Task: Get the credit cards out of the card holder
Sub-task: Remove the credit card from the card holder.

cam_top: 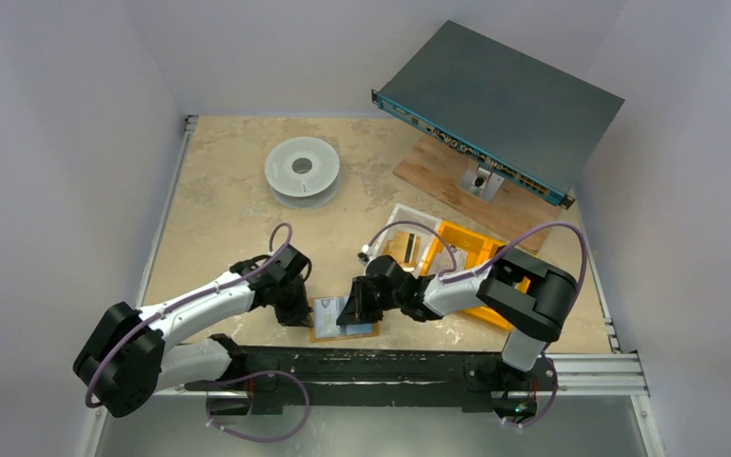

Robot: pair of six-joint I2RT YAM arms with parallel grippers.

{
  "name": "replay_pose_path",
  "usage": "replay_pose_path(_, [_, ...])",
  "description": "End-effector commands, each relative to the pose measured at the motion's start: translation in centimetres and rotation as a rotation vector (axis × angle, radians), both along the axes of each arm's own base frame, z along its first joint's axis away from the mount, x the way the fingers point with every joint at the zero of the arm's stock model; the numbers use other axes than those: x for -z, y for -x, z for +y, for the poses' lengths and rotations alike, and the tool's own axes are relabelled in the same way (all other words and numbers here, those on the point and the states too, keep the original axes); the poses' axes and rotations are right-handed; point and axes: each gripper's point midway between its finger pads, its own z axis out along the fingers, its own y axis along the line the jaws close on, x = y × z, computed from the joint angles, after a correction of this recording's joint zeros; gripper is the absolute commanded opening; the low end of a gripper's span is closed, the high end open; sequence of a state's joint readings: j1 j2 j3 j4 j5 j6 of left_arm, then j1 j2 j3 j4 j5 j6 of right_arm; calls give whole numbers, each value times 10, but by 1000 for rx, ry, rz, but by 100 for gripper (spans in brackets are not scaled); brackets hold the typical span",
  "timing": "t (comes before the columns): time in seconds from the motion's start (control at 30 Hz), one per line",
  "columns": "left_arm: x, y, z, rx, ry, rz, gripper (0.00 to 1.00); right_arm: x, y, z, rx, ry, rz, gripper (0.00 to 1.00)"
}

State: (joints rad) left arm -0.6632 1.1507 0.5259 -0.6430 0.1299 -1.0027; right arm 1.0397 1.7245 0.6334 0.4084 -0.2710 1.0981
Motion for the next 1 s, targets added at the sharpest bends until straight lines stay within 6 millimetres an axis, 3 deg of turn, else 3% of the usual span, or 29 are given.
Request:
replay_pose_path(0.0, [-1,-3,-14,39,59,-11,0,0,-8,-6,36,35,-34,0])
replay_pose_path(0.23, [-2,-7,-17,37,65,-20,0,2,-8,-7,34,42,-33,0])
replay_pose_path(0.6, [20,3,17,-62,-138,57,0,-3,-10,-13,55,64,-48,0])
replay_pose_path(0.97, [31,8,26,-104,-180,87,0,-1,-11,-23,76,75,-47,0])
